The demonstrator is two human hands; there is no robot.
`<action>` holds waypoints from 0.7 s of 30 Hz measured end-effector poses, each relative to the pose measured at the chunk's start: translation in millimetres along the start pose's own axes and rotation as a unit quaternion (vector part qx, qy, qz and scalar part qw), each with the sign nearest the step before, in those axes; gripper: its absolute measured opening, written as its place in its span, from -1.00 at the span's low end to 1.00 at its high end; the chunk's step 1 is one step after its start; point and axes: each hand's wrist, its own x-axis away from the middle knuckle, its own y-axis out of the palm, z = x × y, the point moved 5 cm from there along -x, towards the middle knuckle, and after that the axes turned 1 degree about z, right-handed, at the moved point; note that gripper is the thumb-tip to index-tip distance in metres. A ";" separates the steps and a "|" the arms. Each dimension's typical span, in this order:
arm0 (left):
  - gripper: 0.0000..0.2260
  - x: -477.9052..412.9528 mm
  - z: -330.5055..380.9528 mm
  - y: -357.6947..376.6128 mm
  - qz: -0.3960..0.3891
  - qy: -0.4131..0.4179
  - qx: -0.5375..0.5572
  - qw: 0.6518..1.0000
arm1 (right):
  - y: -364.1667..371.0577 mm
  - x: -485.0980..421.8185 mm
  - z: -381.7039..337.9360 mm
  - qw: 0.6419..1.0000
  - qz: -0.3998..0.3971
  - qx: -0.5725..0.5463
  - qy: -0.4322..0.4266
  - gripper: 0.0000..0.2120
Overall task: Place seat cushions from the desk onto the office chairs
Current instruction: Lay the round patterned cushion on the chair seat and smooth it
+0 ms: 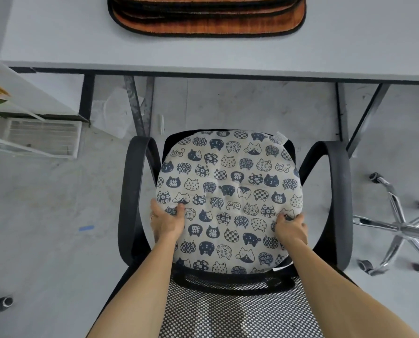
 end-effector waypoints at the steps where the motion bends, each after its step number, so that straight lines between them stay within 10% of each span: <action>1: -0.20 5.6 6.5 -5.1 0.014 0.025 -0.032 0.999 | -3.2 7.5 -6.6 1.000 0.016 0.008 -0.005 -0.35; 6: -0.38 53.7 55.7 -30.1 -0.032 0.243 -0.233 0.941 | -29.4 58.8 -47.3 0.991 -0.009 0.028 -0.128 -0.41; 11: -0.66 119.6 97.2 -69.2 -0.224 0.278 -0.290 0.888 | -71.2 129.4 -87.2 0.961 -0.087 0.096 -0.243 -0.59; 21: -0.74 185.7 159.4 -258.9 -0.024 0.481 -0.264 0.836 | -144.9 353.4 -147.5 0.868 -0.044 0.192 -0.455 -0.64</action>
